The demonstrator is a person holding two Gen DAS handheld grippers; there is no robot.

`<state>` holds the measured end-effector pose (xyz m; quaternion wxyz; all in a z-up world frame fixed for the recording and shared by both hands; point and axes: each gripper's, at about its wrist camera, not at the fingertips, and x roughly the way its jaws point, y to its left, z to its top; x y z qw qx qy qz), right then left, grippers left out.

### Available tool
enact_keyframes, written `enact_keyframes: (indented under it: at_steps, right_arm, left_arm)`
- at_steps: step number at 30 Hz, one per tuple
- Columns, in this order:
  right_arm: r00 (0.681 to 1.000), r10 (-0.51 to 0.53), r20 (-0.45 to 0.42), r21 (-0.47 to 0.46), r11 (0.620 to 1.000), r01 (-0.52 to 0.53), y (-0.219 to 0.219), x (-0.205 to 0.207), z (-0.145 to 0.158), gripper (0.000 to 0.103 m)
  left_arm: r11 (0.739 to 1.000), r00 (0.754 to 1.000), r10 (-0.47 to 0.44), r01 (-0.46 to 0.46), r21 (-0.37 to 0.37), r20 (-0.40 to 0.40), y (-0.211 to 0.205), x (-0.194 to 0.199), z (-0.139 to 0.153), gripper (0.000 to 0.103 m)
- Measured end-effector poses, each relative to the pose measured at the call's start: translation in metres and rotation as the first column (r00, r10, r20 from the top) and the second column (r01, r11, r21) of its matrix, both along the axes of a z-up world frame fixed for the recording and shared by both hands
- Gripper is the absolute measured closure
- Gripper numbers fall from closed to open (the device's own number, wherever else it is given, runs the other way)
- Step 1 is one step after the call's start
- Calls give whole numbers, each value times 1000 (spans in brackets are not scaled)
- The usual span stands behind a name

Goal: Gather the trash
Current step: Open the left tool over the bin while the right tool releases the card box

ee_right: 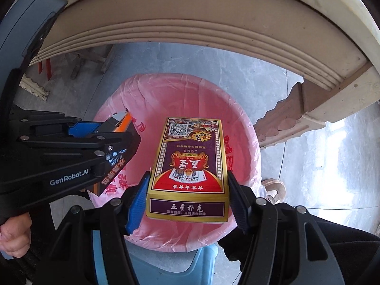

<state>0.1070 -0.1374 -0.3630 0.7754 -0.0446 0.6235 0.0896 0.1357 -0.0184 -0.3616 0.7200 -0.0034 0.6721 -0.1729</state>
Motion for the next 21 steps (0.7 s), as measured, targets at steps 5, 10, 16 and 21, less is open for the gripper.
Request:
enact_keyframes:
  at_steps: [5,10,16,21]
  right_arm:
    - [999,0,-33,0,1000,0,-1,6,-15,43]
    - [999,-1,-51,3,1000,1,-1,8,-19,40]
    - [999,0,-52,0,1000,0,0,9,-21,28]
    - [999,-8,-46,1,1000,8,-2,10,-19,28]
  left_arm:
    - [1000,999,1,-1,2,-43,-1,6,-14,76]
    - [1000,998,6,-6,6,-57,1,8,-18,70]
    - [1000,998,4,-3,6,-65,0,8,-21,52]
    - [1000,999,-9,10,25,-40,-1,5,-18,44]
